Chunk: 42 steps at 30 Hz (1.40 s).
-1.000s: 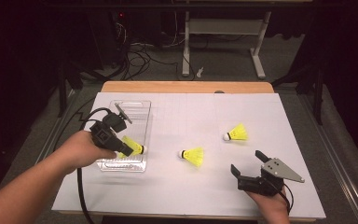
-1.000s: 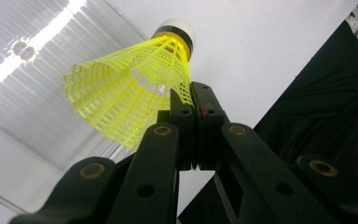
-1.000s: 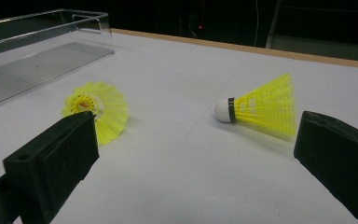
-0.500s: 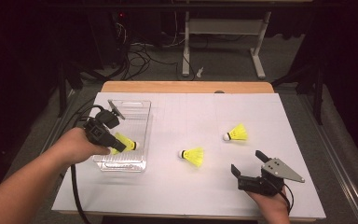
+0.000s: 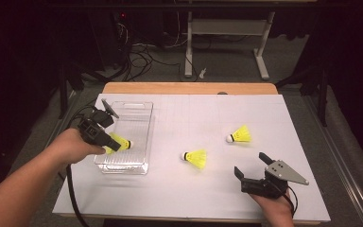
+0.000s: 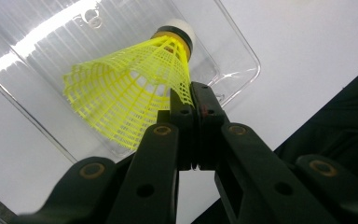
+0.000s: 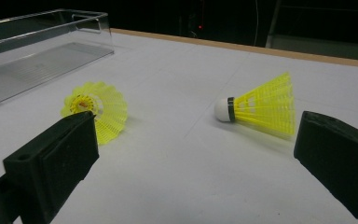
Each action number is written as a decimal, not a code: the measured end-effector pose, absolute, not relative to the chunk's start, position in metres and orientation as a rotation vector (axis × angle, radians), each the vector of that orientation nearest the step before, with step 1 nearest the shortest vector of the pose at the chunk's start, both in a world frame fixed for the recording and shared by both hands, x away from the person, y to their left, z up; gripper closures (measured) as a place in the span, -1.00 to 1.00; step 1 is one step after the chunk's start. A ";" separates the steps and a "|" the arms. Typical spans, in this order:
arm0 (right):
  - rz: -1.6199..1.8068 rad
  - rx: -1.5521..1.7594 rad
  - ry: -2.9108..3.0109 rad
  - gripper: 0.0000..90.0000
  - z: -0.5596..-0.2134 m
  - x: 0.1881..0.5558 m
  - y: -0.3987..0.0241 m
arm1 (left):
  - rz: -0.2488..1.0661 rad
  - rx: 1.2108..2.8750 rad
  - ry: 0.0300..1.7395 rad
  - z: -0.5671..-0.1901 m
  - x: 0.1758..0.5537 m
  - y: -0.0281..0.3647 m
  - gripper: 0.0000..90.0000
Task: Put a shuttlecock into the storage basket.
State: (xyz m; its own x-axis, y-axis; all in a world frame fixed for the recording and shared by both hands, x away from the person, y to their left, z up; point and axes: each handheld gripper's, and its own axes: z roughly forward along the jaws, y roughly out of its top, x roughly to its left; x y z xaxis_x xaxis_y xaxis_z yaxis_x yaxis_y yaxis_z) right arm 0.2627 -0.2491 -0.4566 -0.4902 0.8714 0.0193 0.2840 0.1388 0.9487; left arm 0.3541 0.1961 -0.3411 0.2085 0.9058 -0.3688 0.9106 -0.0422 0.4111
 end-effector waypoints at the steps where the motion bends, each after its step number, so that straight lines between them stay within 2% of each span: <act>1: 1.358 1.107 1.861 -1.00 -0.457 0.263 -0.249 | -0.010 1.921 1.693 -0.342 0.355 0.197 0.97; 17: 1.358 1.095 1.864 -1.00 -0.456 0.263 -0.248 | 0.031 1.910 1.720 -0.349 0.371 0.189 0.97; 42: 1.367 1.097 1.859 -1.00 -0.455 0.263 -0.250 | 0.104 1.923 1.743 -0.334 0.395 0.175 0.97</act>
